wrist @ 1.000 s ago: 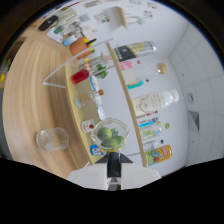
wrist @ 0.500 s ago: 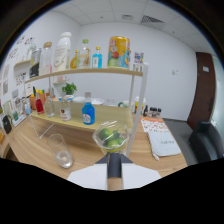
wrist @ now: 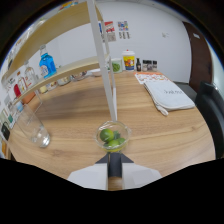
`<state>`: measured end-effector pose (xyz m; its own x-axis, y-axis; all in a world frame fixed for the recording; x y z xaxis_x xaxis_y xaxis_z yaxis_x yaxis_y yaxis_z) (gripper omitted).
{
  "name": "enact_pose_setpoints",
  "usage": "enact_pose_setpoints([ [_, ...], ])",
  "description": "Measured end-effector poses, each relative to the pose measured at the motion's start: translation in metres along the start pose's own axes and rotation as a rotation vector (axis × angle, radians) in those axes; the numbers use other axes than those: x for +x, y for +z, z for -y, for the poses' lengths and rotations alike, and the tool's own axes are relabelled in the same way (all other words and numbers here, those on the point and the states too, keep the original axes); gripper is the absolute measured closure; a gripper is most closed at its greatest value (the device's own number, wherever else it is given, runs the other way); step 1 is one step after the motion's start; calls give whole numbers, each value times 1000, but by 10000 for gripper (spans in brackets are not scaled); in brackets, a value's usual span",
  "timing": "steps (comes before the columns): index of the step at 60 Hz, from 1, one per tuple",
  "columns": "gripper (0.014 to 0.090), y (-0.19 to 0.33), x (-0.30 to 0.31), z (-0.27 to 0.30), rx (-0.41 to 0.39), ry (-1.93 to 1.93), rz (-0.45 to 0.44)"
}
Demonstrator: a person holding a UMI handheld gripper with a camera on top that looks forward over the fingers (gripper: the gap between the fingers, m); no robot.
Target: Make me a cup of Mojito.
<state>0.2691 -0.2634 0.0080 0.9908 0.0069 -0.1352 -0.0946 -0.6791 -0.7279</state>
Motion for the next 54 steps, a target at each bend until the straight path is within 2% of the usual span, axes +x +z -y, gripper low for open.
enact_pose_setpoints([
  [10,856,3,-1,0,-11,-35,-8],
  [13,668,3,3,0,-20,-30,-32],
  [21,252,-10,8,14,23,-71,-78],
  [23,191,-15,9,19,42,-81,-95],
  [34,192,-68,-23,61,156,-106,-139],
  [46,193,-132,-115,92,287,-119,-129],
  [54,181,-146,-174,84,313,-113,-115],
])
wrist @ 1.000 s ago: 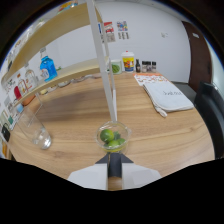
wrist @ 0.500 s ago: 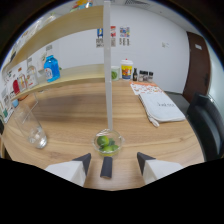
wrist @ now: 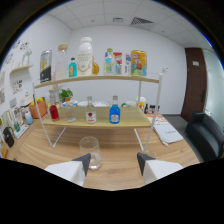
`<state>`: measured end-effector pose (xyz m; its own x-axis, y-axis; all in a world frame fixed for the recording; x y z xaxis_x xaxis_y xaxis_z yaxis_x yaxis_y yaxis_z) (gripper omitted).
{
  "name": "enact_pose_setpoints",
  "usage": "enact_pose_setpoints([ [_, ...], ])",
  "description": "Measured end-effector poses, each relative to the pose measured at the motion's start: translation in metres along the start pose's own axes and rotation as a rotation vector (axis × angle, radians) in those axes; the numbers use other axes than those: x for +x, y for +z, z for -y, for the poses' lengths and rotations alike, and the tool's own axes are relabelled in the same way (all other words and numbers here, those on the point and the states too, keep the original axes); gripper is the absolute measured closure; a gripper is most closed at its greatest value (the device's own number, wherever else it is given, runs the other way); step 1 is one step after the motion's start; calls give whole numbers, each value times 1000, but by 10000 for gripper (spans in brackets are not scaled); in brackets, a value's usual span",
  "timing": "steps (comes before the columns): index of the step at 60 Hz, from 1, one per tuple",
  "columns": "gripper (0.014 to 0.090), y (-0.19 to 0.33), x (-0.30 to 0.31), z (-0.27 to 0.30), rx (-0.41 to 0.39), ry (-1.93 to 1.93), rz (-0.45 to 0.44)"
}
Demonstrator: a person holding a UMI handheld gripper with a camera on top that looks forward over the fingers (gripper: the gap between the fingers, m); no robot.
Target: Make me a cup of Mojito.
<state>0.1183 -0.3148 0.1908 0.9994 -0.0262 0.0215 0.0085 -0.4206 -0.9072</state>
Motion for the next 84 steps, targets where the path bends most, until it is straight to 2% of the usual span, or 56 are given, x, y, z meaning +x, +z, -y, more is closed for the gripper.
enact_pose_setpoints([
  [10,182,-3,-55,-4,-20,6,30],
  [18,183,12,-80,23,11,-6,56],
  [28,183,52,-89,67,55,-8,63],
  [41,201,116,-87,100,51,16,61],
  [52,302,162,-90,92,-9,23,73],
  [64,579,182,-91,78,-51,37,71],
  [68,688,184,-85,78,-44,33,42],
  [84,700,173,-84,83,-23,27,46],
])
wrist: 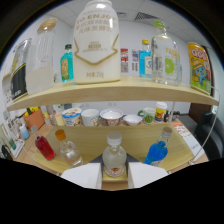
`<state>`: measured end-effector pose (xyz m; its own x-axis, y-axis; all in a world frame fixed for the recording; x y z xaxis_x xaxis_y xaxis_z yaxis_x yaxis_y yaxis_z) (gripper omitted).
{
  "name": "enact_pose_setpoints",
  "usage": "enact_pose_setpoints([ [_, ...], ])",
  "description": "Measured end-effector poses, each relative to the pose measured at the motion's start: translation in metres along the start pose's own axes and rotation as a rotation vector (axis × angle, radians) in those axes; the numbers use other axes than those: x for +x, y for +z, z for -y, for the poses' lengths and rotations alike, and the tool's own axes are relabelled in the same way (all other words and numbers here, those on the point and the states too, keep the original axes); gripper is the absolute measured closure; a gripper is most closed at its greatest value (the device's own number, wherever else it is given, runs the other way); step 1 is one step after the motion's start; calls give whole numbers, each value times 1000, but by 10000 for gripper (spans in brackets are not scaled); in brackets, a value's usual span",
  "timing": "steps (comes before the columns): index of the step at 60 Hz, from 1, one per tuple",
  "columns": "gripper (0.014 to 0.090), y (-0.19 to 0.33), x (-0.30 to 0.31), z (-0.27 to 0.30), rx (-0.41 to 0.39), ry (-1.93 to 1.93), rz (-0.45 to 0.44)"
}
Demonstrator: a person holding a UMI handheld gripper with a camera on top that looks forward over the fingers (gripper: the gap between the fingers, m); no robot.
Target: Make me a cup of Mojito.
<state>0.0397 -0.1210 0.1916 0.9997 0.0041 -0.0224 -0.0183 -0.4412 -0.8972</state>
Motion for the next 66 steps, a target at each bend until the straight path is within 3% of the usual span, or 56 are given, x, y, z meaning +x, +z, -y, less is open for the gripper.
enact_pose_setpoints([
  [20,705,-73,47,-2,40,47,-83],
  [34,706,-91,98,-58,-45,-56,-190],
  [47,707,-86,121,-68,-115,-588,-309],
  [66,707,-69,109,-32,-84,-1439,-402],
])
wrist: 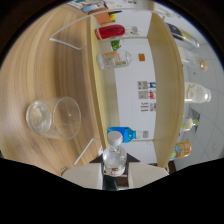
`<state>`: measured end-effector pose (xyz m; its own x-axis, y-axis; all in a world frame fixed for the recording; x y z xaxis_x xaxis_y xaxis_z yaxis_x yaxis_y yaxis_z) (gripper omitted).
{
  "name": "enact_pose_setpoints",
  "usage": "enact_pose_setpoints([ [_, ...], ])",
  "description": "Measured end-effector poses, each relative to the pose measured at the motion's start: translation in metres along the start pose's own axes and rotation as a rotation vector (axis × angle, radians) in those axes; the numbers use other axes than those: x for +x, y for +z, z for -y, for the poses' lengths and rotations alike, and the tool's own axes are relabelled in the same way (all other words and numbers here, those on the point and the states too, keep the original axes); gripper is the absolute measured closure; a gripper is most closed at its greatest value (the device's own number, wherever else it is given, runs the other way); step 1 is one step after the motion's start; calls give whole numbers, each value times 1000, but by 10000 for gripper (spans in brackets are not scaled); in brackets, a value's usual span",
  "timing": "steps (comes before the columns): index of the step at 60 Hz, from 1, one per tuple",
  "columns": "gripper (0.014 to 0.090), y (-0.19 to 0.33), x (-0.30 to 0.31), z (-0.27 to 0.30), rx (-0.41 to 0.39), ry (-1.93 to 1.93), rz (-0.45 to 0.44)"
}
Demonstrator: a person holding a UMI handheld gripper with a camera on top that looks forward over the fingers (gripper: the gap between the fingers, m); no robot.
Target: Make me a cup of Mojito.
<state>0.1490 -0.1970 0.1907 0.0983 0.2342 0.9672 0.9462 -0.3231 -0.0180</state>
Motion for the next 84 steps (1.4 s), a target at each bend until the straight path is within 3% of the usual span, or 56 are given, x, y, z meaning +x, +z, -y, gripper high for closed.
enact_pose_setpoints([
  [15,705,6,11,23,50,-456,-91],
  [28,706,10,7,37,64,-666,-113],
  [45,705,-1,14,43,135,-455,-77],
  [58,706,-27,44,38,227,309,46],
  [67,703,-31,46,29,259,964,218],
  [75,705,-14,13,14,208,1328,324],
  [84,706,12,-50,6,121,1452,422],
])
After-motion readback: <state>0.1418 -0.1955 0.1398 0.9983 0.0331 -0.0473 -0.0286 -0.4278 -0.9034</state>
